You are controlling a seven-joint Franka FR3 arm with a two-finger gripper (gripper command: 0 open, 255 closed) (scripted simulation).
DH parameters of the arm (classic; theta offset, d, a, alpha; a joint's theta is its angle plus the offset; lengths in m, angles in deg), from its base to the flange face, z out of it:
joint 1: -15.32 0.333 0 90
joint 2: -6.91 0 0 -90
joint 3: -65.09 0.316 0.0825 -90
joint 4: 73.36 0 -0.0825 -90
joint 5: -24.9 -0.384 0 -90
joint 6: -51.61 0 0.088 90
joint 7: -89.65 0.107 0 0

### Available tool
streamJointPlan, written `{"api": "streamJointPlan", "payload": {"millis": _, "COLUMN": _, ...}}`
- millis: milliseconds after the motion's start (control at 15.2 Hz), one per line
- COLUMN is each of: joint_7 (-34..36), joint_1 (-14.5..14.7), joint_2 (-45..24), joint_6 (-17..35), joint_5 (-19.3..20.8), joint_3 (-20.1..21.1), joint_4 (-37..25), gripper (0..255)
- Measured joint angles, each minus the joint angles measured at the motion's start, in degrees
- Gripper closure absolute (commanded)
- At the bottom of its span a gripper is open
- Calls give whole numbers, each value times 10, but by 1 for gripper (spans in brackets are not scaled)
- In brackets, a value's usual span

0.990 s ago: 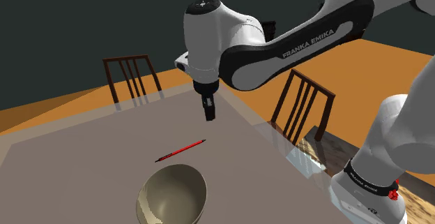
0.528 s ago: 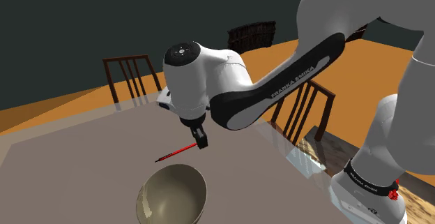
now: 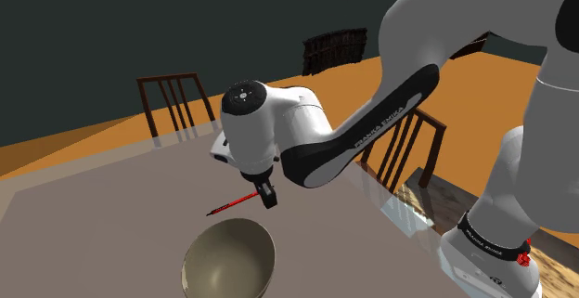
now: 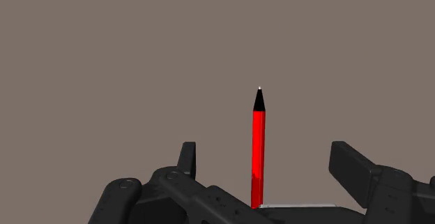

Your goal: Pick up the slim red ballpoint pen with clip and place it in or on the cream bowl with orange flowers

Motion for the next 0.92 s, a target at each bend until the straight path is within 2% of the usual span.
{"api": "streamJointPlan", "payload": {"millis": 462, "joint_7": 5, "joint_1": 0, "joint_2": -7, "joint_6": 8, "joint_5": 7, "joint_3": -2, "joint_4": 3, "gripper": 0}}
{"api": "streamJointPlan", "payload": {"millis": 528, "joint_7": 5, "joint_1": 0, "joint_2": -7, "joint_6": 8, "joint_5": 7, "joint_3": -2, "joint_4": 3, "gripper": 255}}
{"api": "streamJointPlan", "payload": {"millis": 924, "joint_7": 5, "joint_1": 0, "joint_2": -6, "joint_6": 8, "joint_5": 7, "joint_3": -2, "joint_4": 3, "gripper": 255}}
